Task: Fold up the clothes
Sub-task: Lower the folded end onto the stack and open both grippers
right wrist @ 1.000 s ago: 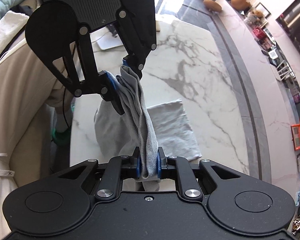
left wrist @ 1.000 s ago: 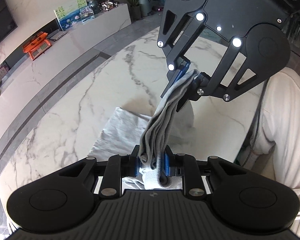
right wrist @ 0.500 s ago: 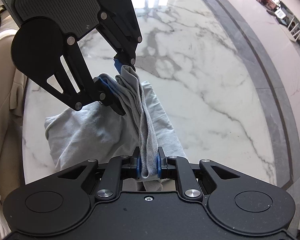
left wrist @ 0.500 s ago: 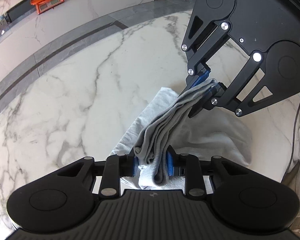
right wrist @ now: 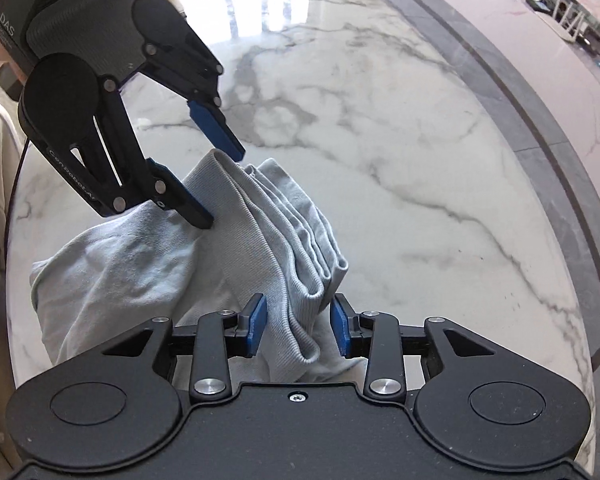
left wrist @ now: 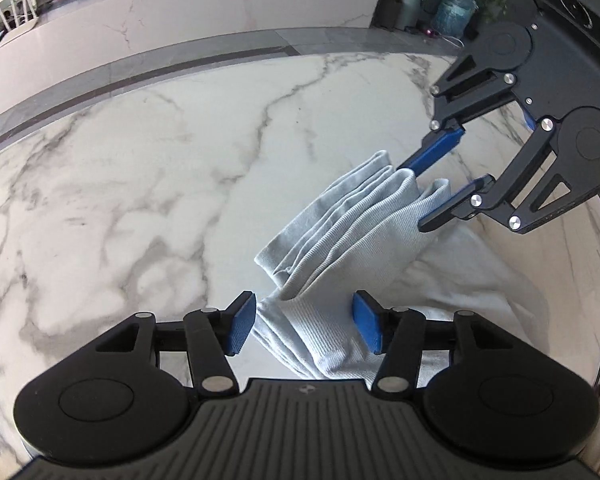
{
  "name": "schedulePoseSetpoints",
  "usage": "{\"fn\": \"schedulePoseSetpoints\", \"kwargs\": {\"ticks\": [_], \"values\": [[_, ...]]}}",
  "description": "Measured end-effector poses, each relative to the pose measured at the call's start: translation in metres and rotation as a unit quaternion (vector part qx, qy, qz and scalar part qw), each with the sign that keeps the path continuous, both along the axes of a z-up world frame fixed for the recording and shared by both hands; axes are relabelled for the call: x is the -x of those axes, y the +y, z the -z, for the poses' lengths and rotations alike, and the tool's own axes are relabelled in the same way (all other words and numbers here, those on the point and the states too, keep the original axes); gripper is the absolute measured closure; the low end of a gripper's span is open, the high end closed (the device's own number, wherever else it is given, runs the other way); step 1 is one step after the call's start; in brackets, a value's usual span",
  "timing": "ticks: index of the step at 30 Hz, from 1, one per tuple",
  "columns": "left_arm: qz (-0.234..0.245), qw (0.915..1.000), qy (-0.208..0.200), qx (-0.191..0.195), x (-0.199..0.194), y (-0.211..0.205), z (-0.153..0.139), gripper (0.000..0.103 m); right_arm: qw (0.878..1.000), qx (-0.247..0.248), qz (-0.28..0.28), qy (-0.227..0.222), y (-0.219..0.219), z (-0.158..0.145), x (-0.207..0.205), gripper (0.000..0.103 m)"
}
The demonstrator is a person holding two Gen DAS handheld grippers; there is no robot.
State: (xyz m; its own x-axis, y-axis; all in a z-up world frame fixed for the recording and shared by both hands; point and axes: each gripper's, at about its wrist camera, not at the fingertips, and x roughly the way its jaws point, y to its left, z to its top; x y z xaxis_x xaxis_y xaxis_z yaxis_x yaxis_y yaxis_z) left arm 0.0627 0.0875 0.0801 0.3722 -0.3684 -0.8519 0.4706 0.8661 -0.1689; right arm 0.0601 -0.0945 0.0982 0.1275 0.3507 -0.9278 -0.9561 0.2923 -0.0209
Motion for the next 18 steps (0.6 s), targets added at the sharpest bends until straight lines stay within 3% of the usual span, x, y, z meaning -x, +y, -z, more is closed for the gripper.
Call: {"fn": "schedulePoseSetpoints", "kwargs": {"ticks": [4, 9, 14, 18], "values": [[-0.034, 0.9993, -0.007, 0.013, 0.021, 0.009, -0.015, 0.051, 0.999, -0.002, 0.039, -0.034, -0.020, -0.011, 0.015, 0.068], [-0.045, 0.9986, 0.002, 0.029, 0.063, 0.003, -0.026, 0.051, 0.997, -0.009, 0.074, -0.033, -0.042, -0.014, 0.059, 0.062], [-0.054, 0.9970, 0.015, 0.053, 0.100, -0.011, -0.014, 0.046, 0.993, -0.011, 0.114, -0.019, -0.056, 0.000, 0.109, 0.061], [-0.063, 0.9974, 0.011, 0.032, 0.127, -0.024, -0.002, 0.046, 0.987, -0.034, 0.153, -0.020, -0.068, 0.007, 0.143, 0.061]]}}
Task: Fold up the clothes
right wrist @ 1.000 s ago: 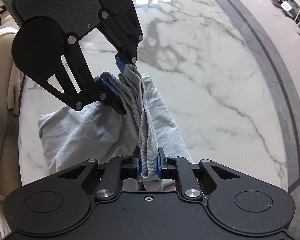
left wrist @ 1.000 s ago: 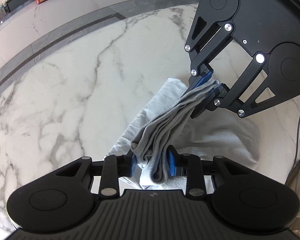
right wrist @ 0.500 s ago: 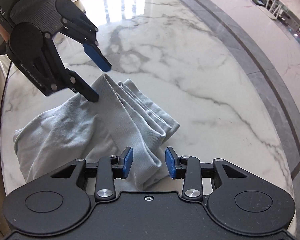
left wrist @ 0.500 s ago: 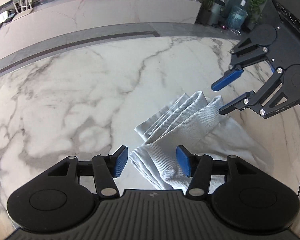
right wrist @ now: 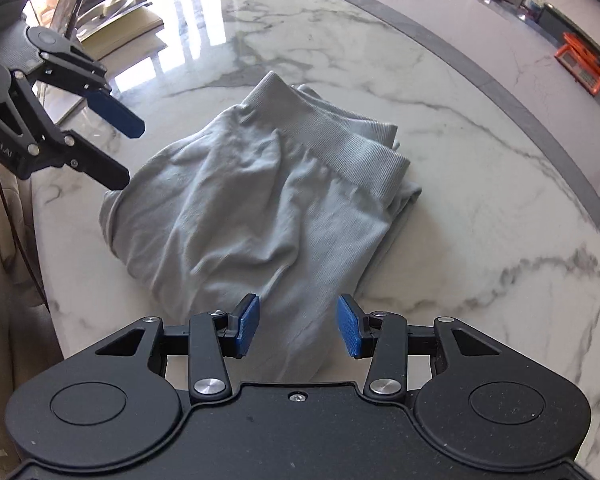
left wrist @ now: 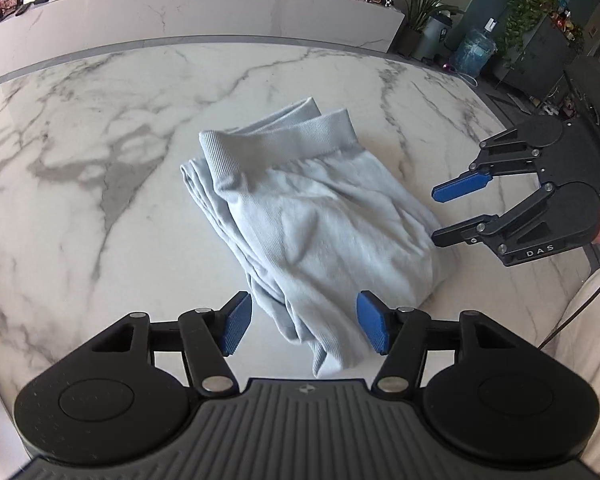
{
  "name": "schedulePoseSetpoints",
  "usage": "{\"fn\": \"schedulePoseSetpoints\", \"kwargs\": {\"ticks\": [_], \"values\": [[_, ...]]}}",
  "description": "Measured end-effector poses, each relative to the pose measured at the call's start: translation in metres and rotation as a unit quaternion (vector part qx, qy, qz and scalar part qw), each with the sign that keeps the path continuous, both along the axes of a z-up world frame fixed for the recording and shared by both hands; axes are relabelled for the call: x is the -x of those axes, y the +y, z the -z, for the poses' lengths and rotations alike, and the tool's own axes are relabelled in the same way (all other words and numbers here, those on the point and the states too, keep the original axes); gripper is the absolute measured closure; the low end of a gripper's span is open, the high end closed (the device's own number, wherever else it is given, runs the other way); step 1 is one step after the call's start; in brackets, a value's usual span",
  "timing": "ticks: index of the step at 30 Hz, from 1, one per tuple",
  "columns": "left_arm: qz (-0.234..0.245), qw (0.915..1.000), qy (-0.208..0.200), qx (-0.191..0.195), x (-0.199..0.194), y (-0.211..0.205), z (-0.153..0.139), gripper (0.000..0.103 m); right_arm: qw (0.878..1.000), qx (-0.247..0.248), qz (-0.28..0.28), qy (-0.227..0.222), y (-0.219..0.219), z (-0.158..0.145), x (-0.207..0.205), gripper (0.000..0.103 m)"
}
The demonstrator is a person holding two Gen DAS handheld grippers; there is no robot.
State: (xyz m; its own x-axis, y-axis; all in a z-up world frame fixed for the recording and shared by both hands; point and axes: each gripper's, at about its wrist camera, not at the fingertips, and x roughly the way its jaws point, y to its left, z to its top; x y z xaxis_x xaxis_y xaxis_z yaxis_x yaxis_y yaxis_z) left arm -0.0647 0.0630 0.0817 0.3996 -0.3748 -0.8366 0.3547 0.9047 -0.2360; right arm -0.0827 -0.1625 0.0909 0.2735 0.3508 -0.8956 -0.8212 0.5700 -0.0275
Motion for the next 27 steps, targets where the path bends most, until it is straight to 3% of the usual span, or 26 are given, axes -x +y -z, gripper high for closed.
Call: {"fn": "schedulePoseSetpoints", "kwargs": {"ticks": [7, 12, 18, 23, 27], "values": [[0.027, 0.9990, -0.031, -0.018, 0.030, -0.017, 0.010, 0.045, 0.993, -0.063, 0.100, -0.008, -0.031, 0.014, 0.028, 0.059], [0.041, 0.9976, -0.050, -0.025, 0.044, -0.020, 0.022, 0.045, 0.987, -0.101, 0.128, -0.008, -0.049, 0.025, 0.036, 0.058], [0.059, 0.9955, -0.064, -0.039, 0.058, -0.021, 0.031, 0.045, 0.993, -0.083, 0.086, -0.015, -0.048, 0.037, 0.048, 0.054], [0.076, 0.9885, -0.124, -0.040, 0.065, -0.031, 0.024, 0.045, 0.995, -0.071, 0.069, -0.016, -0.043, 0.045, 0.053, 0.054], [0.080, 0.9880, -0.128, -0.031, 0.060, -0.037, 0.027, 0.063, 0.994, -0.082, 0.062, -0.025, -0.041, 0.047, 0.053, 0.058]]}}
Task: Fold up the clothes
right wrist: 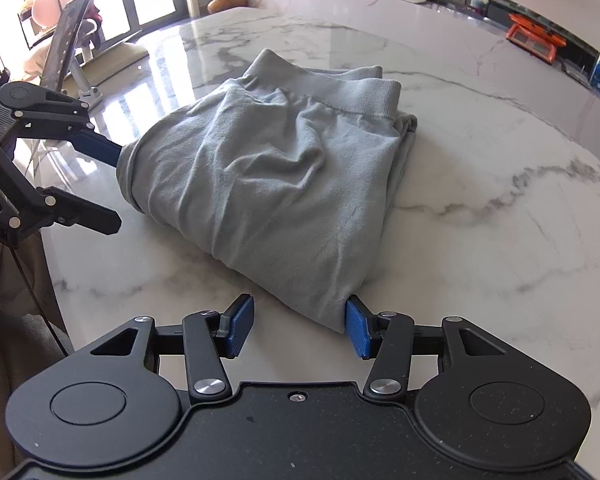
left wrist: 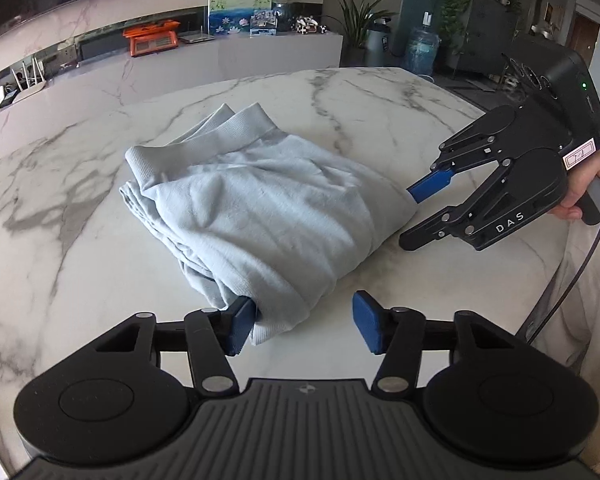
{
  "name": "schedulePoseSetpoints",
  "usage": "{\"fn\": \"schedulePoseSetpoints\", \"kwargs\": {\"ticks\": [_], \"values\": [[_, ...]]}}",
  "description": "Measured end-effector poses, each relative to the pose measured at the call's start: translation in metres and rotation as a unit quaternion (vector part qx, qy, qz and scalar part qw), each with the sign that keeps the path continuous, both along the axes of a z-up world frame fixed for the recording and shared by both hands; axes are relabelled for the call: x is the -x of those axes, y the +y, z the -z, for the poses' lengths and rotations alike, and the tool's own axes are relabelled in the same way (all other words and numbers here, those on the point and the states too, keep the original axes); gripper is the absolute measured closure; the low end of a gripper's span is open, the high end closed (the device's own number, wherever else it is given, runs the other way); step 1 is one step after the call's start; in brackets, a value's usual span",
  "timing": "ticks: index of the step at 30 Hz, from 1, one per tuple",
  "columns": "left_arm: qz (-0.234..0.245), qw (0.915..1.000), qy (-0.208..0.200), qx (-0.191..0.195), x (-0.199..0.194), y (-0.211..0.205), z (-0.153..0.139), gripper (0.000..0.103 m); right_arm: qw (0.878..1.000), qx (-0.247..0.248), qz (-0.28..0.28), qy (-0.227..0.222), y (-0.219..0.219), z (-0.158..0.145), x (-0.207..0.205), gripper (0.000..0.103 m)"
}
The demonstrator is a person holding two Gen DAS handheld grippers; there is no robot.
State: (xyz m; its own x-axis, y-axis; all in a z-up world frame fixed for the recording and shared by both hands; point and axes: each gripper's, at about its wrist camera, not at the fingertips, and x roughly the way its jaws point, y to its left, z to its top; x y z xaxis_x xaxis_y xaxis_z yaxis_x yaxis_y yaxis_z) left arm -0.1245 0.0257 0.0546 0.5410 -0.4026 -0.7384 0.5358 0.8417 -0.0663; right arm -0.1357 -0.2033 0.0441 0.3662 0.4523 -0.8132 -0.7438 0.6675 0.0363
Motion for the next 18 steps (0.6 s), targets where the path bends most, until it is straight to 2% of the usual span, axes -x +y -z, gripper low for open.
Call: {"fn": "schedulePoseSetpoints", "kwargs": {"ticks": [1, 2, 4, 6, 8, 12, 18], "values": [[-0.006, 1.0000, -0.001, -0.003, -0.002, 0.000, 0.000, 0.075, 1.000, -0.002, 0.004, -0.002, -0.001, 0.000, -0.001, 0.065], [-0.011, 0.9999, 0.001, -0.002, -0.003, 0.002, 0.000, 0.081, 1.000, -0.005, 0.007, -0.004, -0.001, 0.000, -0.001, 0.069], [-0.021, 0.9995, 0.015, 0.019, -0.006, 0.009, -0.001, 0.086, 1.000, -0.010, 0.018, -0.002, -0.004, -0.003, -0.004, 0.084], [-0.024, 0.9988, 0.033, 0.028, -0.008, 0.013, 0.001, 0.089, 0.999, -0.017, 0.031, 0.008, -0.007, -0.005, -0.007, 0.091], [-0.023, 0.9979, 0.052, 0.032, -0.009, 0.014, 0.004, 0.093, 0.999, -0.014, 0.038, 0.012, -0.007, -0.005, -0.008, 0.093], [-0.005, 0.9955, 0.085, 0.041, -0.006, 0.009, 0.010, 0.095, 0.999, 0.016, 0.043, -0.017, -0.004, -0.004, -0.006, 0.094], [0.042, 0.9925, 0.103, 0.050, -0.001, -0.012, 0.016, 0.095, 0.996, 0.046, 0.062, -0.052, -0.007, -0.003, -0.005, 0.093]]}}
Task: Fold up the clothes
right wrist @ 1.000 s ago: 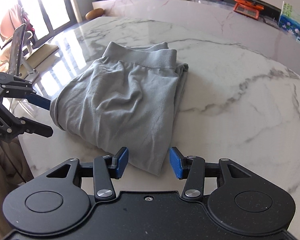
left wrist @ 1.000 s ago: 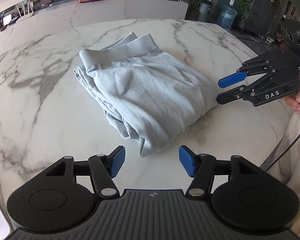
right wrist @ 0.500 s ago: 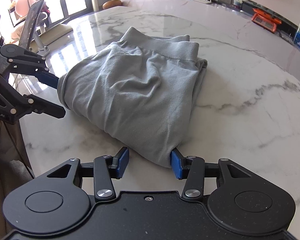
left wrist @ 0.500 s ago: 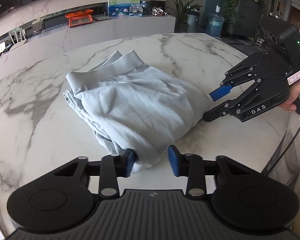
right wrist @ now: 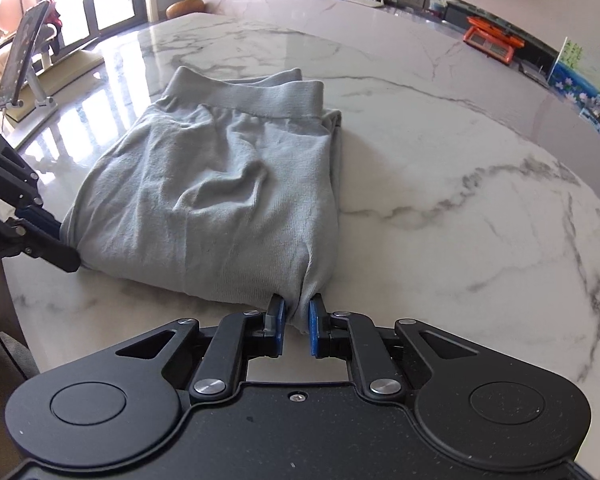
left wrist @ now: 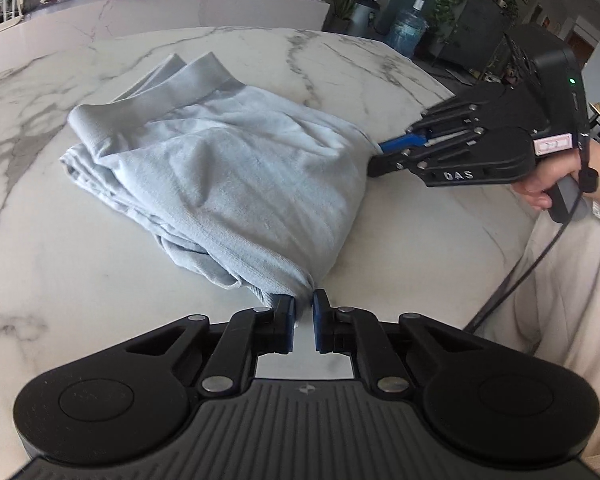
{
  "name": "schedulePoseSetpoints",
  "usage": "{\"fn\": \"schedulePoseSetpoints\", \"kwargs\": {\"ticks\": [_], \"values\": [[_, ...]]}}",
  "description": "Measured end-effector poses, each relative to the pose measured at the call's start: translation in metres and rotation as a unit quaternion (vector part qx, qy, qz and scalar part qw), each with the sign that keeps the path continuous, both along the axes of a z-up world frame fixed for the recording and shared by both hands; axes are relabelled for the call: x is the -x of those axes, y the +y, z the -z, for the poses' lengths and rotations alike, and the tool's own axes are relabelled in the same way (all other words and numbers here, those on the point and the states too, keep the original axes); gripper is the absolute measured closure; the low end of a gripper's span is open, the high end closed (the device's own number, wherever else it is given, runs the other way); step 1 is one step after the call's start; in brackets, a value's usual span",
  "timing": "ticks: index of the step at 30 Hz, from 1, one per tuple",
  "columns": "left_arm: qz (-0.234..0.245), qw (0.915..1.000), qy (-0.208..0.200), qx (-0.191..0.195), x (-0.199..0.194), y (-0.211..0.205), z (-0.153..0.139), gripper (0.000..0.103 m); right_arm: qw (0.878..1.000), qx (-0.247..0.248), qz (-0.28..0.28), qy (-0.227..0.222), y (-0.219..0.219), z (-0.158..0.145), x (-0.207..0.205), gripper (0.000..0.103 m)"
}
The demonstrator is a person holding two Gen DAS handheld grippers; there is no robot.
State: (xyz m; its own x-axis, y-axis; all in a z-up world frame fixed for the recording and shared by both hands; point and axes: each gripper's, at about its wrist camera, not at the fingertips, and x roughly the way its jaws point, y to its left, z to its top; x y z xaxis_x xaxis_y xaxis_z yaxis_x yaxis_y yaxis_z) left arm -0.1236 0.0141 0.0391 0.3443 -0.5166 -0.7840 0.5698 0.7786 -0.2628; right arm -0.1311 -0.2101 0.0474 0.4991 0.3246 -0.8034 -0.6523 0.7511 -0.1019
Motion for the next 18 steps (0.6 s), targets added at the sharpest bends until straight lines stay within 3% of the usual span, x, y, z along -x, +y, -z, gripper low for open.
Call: {"fn": "schedulePoseSetpoints", "kwargs": {"ticks": [12, 13, 18], "values": [[0.059, 0.9982, -0.009, -0.004, 0.004, -0.051, 0.003, 0.095, 0.997, 0.033, 0.059, -0.038, -0.014, -0.002, 0.000, 0.091], [0.062, 0.9980, -0.010, -0.004, 0.004, -0.055, 0.004, 0.095, 0.996, 0.035, 0.068, -0.041, -0.016, -0.003, 0.000, 0.086], [0.073, 0.9970, -0.025, -0.004, -0.005, -0.081, 0.004, 0.095, 0.993, 0.030, 0.099, -0.053, -0.035, -0.010, 0.007, 0.084]]}}
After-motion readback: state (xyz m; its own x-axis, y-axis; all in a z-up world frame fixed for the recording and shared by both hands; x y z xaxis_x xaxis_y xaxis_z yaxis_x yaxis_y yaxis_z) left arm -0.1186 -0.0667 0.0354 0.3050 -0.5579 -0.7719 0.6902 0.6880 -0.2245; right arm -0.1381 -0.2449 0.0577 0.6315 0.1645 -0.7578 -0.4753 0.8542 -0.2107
